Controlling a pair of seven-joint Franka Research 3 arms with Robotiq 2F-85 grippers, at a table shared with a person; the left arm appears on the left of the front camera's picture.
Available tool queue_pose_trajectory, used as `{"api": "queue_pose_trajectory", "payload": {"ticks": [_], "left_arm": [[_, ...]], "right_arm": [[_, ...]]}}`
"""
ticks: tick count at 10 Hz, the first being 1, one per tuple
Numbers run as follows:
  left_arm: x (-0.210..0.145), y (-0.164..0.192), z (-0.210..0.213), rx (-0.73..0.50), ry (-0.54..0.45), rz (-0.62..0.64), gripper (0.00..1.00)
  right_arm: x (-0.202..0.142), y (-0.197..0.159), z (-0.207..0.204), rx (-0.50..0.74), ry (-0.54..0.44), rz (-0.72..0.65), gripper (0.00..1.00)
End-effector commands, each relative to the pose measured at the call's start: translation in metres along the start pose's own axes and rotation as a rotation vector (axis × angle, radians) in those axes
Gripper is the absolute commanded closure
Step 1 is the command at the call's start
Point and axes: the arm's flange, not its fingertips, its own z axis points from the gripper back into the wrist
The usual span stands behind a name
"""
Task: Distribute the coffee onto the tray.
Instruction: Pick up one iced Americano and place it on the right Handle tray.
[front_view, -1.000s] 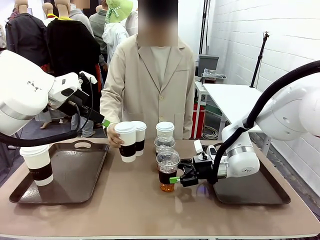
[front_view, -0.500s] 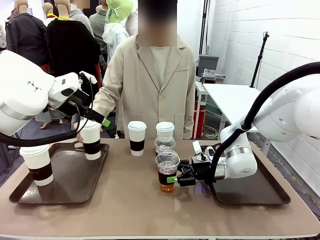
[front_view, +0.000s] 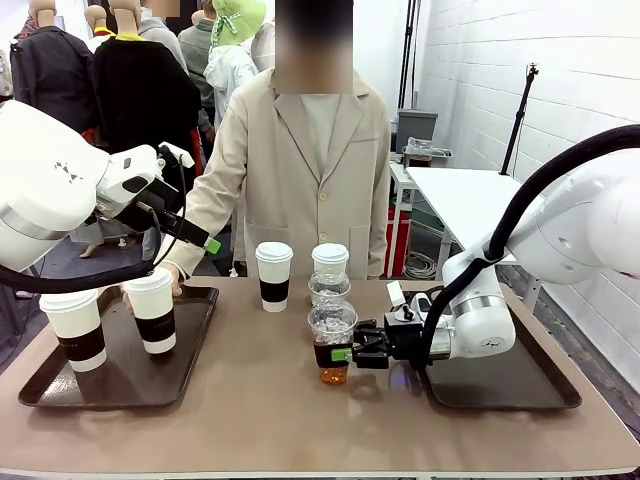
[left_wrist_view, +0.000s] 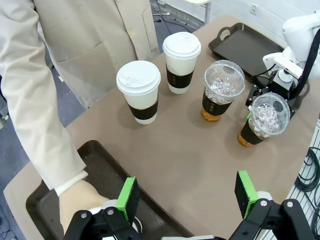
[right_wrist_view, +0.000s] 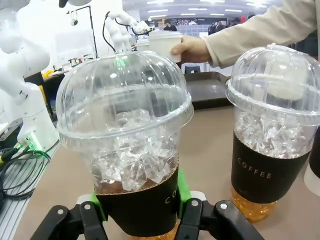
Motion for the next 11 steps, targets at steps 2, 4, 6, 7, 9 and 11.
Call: {"api": "queue_pose_trajectory", "payload": {"ticks": [2, 4, 6, 7, 9, 11], "left_arm": [[0.0, 0.001, -0.001, -0.016, -0.008, 0.012, 0.0], [0.0, 0.001, -0.001, -0.016, -0.008, 0.012, 0.0], [0.0, 0.001, -0.001, -0.016, -0.008, 0.012, 0.0], [0.0, 0.001, -0.001, -0.016, -0.008, 0.012, 0.0], [0.0, 0.001, -0.001, -0.016, -0.008, 0.012, 0.0], [0.0, 0.001, -0.001, -0.016, -0.008, 0.012, 0.0]], "right_arm": [[0.047, 0.024, 0.036, 0.014, -0.033, -0.048, 0.39], [0.078, 0.036, 0.076, -0.013, -0.009, -0.02, 0.39], [0.091, 0.044, 0.119, -0.005, 0.017, -0.023, 0.39], [0.093, 0.048, 0.139, 0.015, 0.012, -0.012, 0.39], [0.095, 0.056, 0.174, 0.008, -0.006, 0.016, 0.39], [0.094, 0.057, 0.175, -0.018, 0.001, 0.008, 0.39]]}}
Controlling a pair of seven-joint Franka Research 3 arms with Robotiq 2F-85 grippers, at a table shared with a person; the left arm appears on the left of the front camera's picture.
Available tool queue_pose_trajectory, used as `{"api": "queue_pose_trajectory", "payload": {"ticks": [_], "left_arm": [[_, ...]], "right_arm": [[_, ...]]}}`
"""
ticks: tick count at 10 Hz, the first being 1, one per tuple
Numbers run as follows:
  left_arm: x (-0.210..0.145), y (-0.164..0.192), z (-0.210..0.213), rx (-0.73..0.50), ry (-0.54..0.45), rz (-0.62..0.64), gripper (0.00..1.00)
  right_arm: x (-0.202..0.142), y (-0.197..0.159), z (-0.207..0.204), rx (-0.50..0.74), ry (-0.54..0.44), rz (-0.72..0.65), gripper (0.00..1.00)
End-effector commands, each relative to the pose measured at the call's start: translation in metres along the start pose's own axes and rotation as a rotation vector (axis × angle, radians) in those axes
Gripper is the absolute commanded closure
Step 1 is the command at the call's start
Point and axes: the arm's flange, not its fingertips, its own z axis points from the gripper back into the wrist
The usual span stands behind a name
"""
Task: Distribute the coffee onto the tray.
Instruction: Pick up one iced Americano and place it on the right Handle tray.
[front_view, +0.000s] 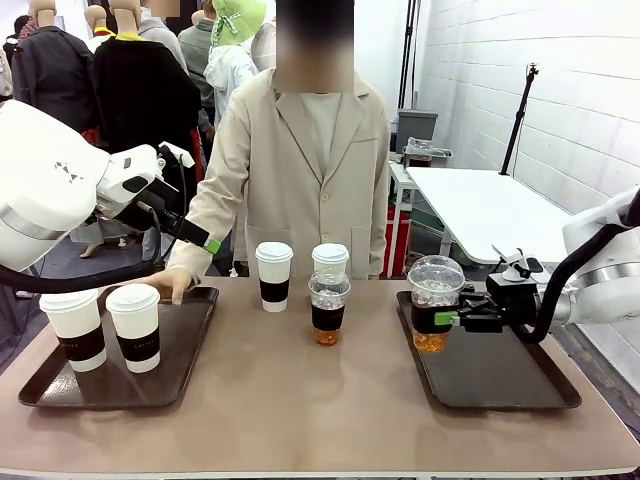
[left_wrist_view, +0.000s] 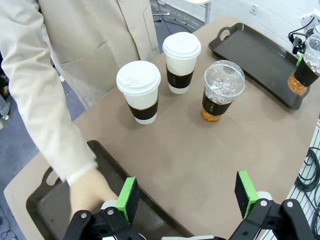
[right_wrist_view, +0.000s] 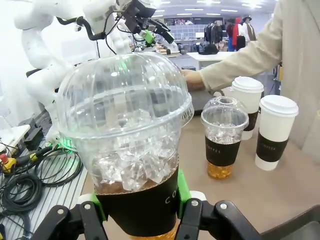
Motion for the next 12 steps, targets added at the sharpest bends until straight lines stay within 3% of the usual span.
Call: {"api": "queue_pose_trajectory", "payload": {"ticks": [1, 5, 12], "left_arm": [[0.0, 0.002, -0.001, -0.017, -0.008, 0.013, 0.0], [0.0, 0.002, -0.001, -0.017, -0.008, 0.013, 0.0], [0.0, 0.002, -0.001, -0.017, -0.008, 0.013, 0.0]], "right_arm": [[0.0, 0.0, -0.005, 0.008, 0.003, 0.001, 0.39], [-0.003, -0.001, -0.002, 0.002, 0.003, -0.006, 0.39], [-0.065, -0.005, 0.054, 0.025, -0.029, 0.045, 0.39]]}}
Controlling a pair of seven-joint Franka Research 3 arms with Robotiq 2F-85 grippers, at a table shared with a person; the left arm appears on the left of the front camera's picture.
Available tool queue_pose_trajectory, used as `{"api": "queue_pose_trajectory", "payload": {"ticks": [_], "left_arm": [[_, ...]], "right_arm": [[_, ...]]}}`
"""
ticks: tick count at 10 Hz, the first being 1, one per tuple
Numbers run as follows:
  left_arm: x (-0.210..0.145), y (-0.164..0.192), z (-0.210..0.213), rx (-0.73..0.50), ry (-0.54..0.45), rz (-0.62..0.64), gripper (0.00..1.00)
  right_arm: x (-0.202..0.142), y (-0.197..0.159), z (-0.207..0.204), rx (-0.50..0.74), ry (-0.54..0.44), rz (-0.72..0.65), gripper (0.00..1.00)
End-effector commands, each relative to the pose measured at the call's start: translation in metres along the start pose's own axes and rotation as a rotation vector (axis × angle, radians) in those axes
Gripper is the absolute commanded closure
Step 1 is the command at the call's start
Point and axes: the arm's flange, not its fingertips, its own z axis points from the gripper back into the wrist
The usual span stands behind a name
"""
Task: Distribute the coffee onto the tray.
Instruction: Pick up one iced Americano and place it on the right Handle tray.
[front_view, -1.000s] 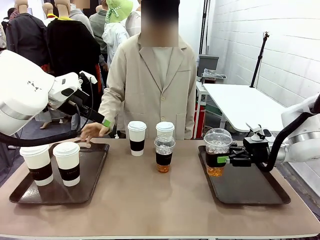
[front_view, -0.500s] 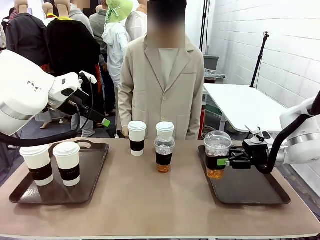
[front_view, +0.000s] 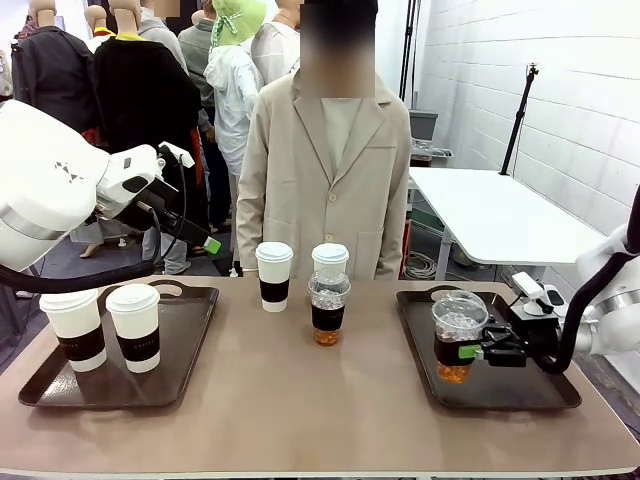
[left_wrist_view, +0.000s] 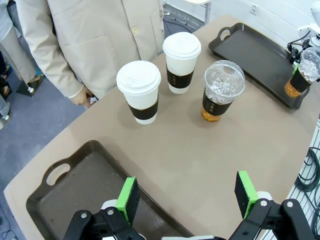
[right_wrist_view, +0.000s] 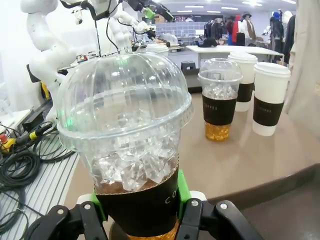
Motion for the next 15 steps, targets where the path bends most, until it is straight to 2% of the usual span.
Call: {"api": "queue_pose_trajectory", "payload": {"ticks": [1, 5, 15], "left_arm": [[0.0, 0.002, -0.001, -0.017, -0.008, 0.013, 0.0], [0.0, 0.002, -0.001, -0.017, -0.008, 0.013, 0.0], [0.0, 0.002, -0.001, -0.017, -0.008, 0.013, 0.0]], "right_arm": [[0.002, -0.006, 0.012, 0.016, -0.041, 0.042, 0.39], [-0.019, -0.019, 0.022, -0.002, -0.022, 0.042, 0.39], [-0.044, -0.031, 0.031, -0.027, -0.067, 0.01, 0.39]]}}
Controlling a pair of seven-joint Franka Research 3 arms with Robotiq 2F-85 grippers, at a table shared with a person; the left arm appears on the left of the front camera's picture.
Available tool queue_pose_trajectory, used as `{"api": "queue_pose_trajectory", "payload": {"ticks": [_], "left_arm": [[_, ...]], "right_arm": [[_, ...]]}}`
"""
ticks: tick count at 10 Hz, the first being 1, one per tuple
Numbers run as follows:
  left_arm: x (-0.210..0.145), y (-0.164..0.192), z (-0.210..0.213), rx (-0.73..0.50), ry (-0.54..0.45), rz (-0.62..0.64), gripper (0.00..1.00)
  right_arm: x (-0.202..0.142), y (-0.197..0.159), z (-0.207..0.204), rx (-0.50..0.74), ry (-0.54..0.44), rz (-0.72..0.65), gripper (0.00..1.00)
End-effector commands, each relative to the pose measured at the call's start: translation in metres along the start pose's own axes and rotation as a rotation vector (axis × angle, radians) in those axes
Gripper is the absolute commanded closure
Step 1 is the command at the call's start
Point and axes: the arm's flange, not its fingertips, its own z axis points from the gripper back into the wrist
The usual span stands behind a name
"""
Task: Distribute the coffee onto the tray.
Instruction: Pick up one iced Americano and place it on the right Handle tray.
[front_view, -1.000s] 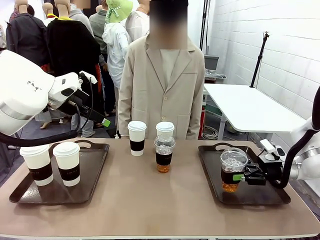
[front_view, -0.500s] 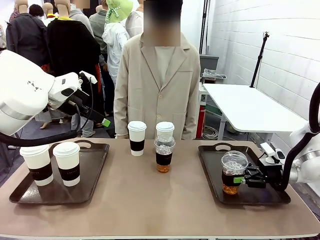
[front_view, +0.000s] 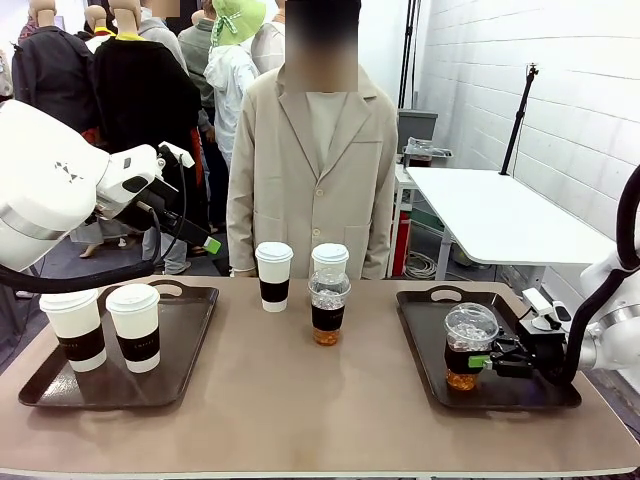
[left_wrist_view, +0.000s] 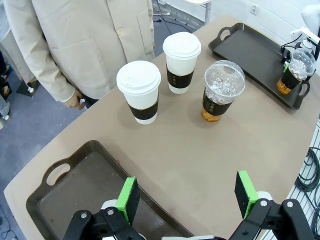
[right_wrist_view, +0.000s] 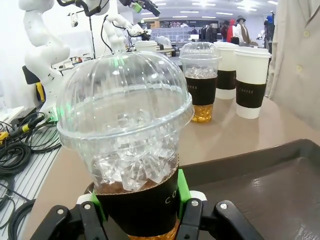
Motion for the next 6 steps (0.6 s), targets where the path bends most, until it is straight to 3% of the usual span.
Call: {"api": "queue_pose_trajectory", "payload": {"ticks": [1, 2, 4, 6], "left_arm": [[-0.0001, 0.0015, -0.001, -0.017, -0.008, 0.013, 0.0], [-0.0001, 0.0015, -0.001, -0.017, -0.008, 0.013, 0.0], [-0.0001, 0.0015, -0.001, -0.017, -0.008, 0.013, 0.0], [-0.0001, 0.0015, -0.001, -0.017, -0.008, 0.013, 0.0]], "right_arm": [[0.002, -0.0052, 0.0025, -0.007, -0.034, -0.005, 0.39], [0.0034, -0.0058, 0.0021, -0.005, -0.03, -0.029, 0.31], [0.007, -0.0048, 0.0029, -0.009, -0.03, -0.044, 0.0], [0.011, -0.0026, 0.0078, -0.022, -0.03, -0.063, 0.0]]}}
